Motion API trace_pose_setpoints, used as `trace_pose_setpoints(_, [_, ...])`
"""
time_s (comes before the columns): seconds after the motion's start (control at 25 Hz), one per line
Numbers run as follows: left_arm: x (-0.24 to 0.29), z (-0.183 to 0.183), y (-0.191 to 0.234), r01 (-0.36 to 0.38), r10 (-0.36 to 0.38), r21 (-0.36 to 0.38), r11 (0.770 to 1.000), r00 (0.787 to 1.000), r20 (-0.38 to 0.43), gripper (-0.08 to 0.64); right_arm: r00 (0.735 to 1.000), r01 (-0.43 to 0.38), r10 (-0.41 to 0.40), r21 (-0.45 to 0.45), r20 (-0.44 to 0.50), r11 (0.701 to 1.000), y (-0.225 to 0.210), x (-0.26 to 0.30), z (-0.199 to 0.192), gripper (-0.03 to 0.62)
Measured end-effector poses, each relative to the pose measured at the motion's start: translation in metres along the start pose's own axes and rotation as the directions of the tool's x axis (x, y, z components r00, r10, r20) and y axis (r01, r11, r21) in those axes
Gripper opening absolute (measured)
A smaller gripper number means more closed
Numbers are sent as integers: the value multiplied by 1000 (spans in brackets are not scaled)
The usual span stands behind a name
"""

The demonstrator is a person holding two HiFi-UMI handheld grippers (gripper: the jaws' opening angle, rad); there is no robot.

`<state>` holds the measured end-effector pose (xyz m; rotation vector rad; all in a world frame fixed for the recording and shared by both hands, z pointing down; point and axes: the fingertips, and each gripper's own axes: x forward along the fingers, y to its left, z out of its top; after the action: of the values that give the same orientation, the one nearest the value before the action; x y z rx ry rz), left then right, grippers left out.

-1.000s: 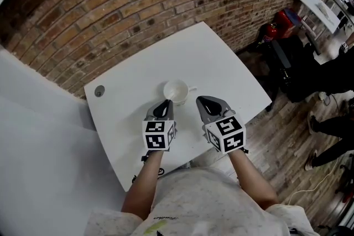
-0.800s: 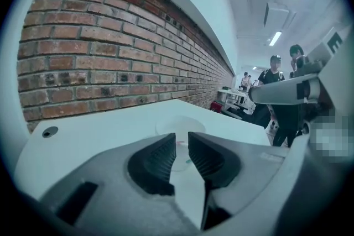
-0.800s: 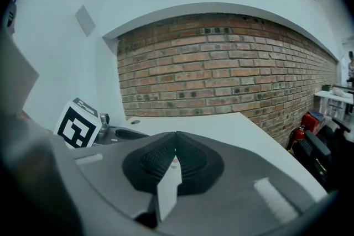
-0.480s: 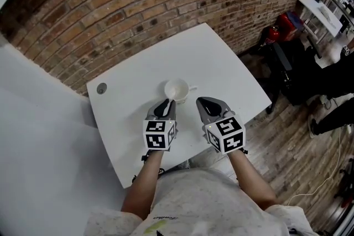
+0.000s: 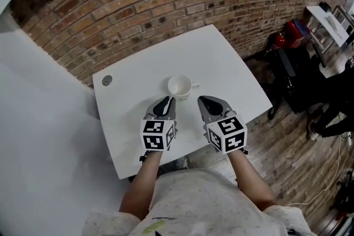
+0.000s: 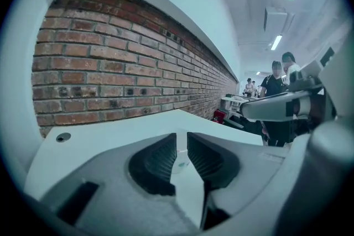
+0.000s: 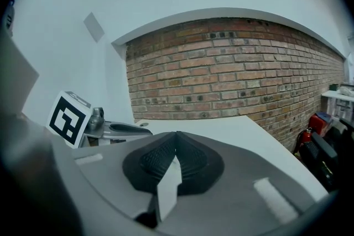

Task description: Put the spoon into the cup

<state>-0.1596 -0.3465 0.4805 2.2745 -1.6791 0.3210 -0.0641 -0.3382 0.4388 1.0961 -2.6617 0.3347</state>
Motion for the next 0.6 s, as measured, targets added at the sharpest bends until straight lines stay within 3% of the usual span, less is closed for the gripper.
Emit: trace_pose_setpoints(0.6, [-44,12,-22,-64,63,13,998,995,71,-3,997,-64,65,-26,37,998,15,-29,4,8])
